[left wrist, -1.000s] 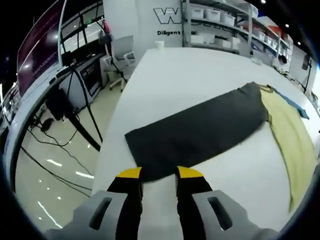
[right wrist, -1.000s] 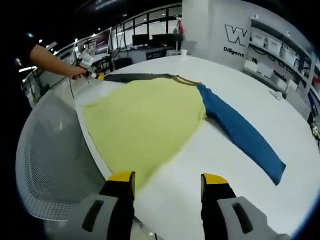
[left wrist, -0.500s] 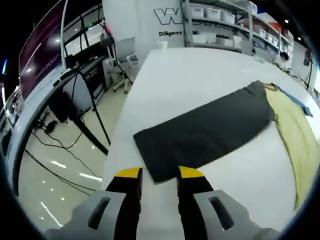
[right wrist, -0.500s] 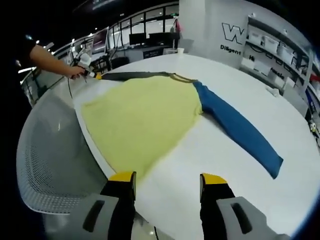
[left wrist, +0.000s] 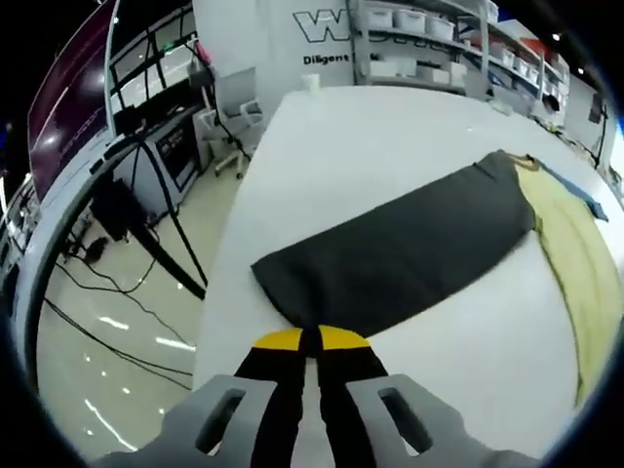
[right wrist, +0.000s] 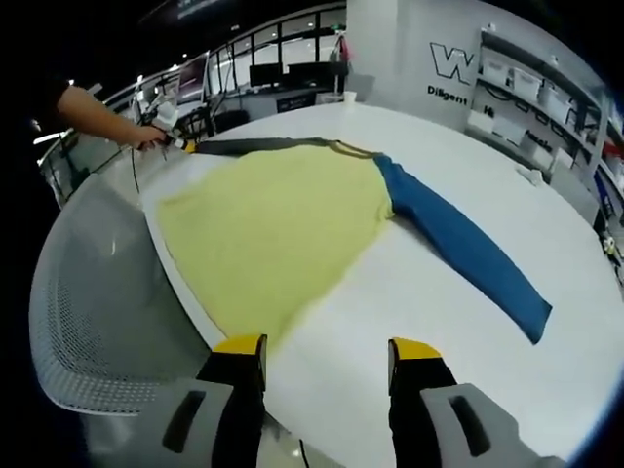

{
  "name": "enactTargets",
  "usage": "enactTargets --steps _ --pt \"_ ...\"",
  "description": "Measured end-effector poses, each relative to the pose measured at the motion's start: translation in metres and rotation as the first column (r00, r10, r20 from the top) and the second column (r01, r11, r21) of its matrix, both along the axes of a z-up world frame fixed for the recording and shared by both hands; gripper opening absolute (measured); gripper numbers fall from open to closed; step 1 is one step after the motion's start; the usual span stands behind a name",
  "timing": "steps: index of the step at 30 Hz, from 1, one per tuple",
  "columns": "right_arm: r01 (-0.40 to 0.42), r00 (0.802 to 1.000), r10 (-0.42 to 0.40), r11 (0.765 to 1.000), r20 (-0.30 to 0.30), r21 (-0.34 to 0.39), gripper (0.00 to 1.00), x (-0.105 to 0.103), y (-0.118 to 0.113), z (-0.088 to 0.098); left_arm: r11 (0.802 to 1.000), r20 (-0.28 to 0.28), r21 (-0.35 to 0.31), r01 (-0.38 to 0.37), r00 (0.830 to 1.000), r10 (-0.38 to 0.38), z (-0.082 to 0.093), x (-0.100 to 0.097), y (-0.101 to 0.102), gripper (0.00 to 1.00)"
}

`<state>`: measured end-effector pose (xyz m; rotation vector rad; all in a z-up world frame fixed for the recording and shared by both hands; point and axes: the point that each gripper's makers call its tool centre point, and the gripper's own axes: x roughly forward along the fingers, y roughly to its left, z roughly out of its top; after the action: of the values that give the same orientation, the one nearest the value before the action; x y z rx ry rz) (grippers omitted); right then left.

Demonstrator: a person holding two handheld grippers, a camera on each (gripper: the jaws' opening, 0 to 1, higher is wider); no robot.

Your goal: Fold the garment on the visible template until the final outline fits inside the template.

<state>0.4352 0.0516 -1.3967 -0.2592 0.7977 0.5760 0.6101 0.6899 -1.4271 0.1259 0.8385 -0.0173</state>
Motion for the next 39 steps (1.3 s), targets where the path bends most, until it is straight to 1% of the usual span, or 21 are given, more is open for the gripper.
enactTargets --steps 2,6,7,8,10,11,13,15,16,17,18,21,24,27,29,30,31,32,34,36,39 --pt "0.008 1.000 -0.008 1.000 0.006 0.004 0.46 0.002 -0.002 0.002 0.997 0.017 -0.059 -0.053 0.998 0.054 0.007 -0.001 -0.005 0.02" --pt "-0.008 1.000 0.008 1.000 0.023 -0.007 0.45 0.002 -0.002 0.001 0.998 0.071 -0.056 -0.022 0.997 0.026 0.023 0.006 -0.012 0.01" --pt "-0.015 0.999 0.015 1.000 0.031 -0.005 0.44 0.002 -0.001 0.001 0.998 0.109 -0.056 0.000 0.994 0.006 0.032 0.011 -0.016 0.01" --pt "-0.019 0.999 0.019 1.000 0.036 -0.003 0.43 0.002 0.000 0.001 0.999 0.124 -0.053 0.008 0.992 -0.001 0.037 0.014 -0.018 0.01" --pt "-0.011 0.999 0.010 1.000 0.048 0.020 0.48 0.004 0.003 0.002 0.997 0.159 -0.076 0.024 0.987 -0.011 0.051 0.019 -0.026 0.01" --pt "-0.002 0.999 0.000 0.999 0.051 0.043 0.52 0.005 0.005 0.002 0.992 0.201 -0.112 0.056 0.979 -0.033 0.061 0.025 -0.037 0.01" --pt "0.009 0.998 -0.014 0.996 0.058 0.087 0.60 0.006 0.009 0.005 0.984 0.267 -0.125 0.129 0.959 -0.092 0.078 0.035 -0.051 0.01" --pt "0.012 0.997 -0.019 0.996 0.077 0.091 0.67 0.008 0.010 0.008 0.979 0.295 -0.112 0.168 0.947 -0.129 0.089 0.041 -0.061 0.01" --pt "0.023 0.995 -0.034 0.993 0.093 0.112 0.70 0.011 0.010 0.012 0.975 0.308 -0.135 0.177 0.943 -0.129 0.094 0.043 -0.067 0.01" --pt "0.030 0.993 -0.044 0.991 0.106 0.128 0.73 0.012 0.010 0.014 0.967 0.324 -0.170 0.187 0.938 -0.124 0.088 0.048 -0.066 0.01" --pt "0.039 0.992 -0.055 0.989 0.114 0.141 0.79 0.013 0.010 0.016 0.961 0.338 -0.196 0.196 0.933 -0.121 0.090 0.052 -0.070 0.01" --pt "0.068 0.987 -0.091 0.984 0.130 0.167 0.88 0.015 0.007 0.020 0.940 0.392 -0.236 0.248 0.909 -0.142 0.108 0.063 -0.084 0.01" --pt "0.077 0.988 -0.097 0.984 0.116 0.162 0.88 0.011 0.004 0.015 0.916 0.446 -0.234 0.327 0.873 -0.197 0.125 0.078 -0.103 0.01" --pt "0.089 0.990 -0.104 0.985 0.096 0.150 0.88 0.005 0.001 0.007 0.900 0.481 -0.237 0.366 0.849 -0.219 0.141 0.088 -0.118 0.01" --pt "0.104 0.989 -0.118 0.984 0.091 0.147 0.88 0.003 -0.002 0.005 0.890 0.494 -0.252 0.381 0.841 -0.221 0.151 0.095 -0.127 0.01" --pt "0.113 0.988 -0.127 0.982 0.087 0.152 0.89 0.001 -0.003 0.004 0.884 0.511 -0.241 0.401 0.826 -0.236 0.158 0.099 -0.132 0.01" --pt "0.117 0.988 -0.131 0.981 0.087 0.153 0.89 0.000 -0.004 0.004 0.879 0.519 -0.237 0.413 0.819 -0.244 0.162 0.101 -0.137 0.01" --pt "0.120 0.987 -0.134 0.981 0.086 0.152 0.89 0.000 -0.004 0.003 0.876 0.519 -0.243 0.417 0.818 -0.246 0.165 0.102 -0.141 0.01" --pt "0.125 0.986 -0.139 0.981 0.087 0.151 0.89 -0.002 -0.006 0.004 0.865 0.534 -0.233 0.445 0.802 -0.269 0.174 0.106 -0.153 0.01" --pt "0.131 0.985 -0.146 0.979 0.092 0.154 0.89 -0.003 -0.007 0.005 0.854 0.537 -0.249 0.457 0.799 -0.271 0.180 0.107 -0.163 0.01" --pt "0.138 0.983 -0.154 0.979 0.101 0.149 0.91 -0.004 -0.010 0.007 0.834 0.548 -0.259 0.487 0.785 -0.288 0.191 0.111 -0.182 0.01"
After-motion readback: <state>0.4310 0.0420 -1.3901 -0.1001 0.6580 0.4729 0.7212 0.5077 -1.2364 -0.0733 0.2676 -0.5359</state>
